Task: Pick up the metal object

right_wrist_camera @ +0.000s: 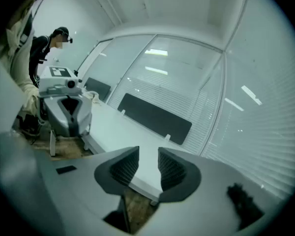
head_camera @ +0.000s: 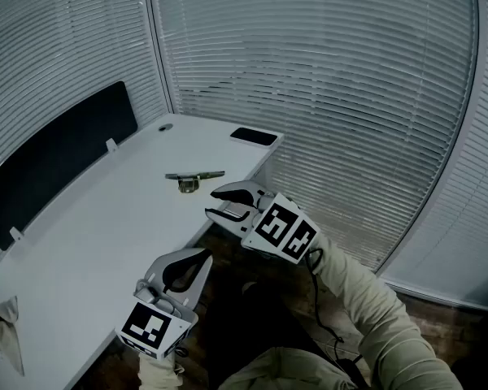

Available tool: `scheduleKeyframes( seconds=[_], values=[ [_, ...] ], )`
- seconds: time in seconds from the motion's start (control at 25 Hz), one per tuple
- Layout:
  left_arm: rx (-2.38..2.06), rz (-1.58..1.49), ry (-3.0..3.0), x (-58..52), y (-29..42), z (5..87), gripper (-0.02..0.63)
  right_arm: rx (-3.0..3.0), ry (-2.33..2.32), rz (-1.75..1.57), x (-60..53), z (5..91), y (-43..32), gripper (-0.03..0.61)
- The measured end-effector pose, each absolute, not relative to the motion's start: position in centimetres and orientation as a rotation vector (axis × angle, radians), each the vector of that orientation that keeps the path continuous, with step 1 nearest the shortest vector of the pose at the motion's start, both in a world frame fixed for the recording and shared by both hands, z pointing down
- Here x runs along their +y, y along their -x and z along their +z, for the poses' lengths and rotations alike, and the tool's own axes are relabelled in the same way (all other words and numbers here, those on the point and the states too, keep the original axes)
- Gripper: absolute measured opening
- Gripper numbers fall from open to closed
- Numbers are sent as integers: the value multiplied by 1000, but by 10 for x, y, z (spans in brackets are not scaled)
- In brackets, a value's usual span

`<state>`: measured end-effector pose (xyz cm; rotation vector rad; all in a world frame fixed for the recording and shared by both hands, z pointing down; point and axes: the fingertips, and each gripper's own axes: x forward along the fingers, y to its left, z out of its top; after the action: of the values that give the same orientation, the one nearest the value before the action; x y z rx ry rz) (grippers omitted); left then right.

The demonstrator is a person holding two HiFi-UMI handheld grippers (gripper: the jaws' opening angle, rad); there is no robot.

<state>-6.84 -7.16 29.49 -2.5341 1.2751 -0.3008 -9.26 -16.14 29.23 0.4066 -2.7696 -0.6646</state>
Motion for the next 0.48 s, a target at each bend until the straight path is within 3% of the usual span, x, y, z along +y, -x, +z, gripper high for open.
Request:
scheduleKeyframes(
  seconds=[0.48],
  values=[
    [1247, -334, 2551, -116, 87, 270, 6, -2564, -429, -716, -247, 322, 141, 130]
  ],
)
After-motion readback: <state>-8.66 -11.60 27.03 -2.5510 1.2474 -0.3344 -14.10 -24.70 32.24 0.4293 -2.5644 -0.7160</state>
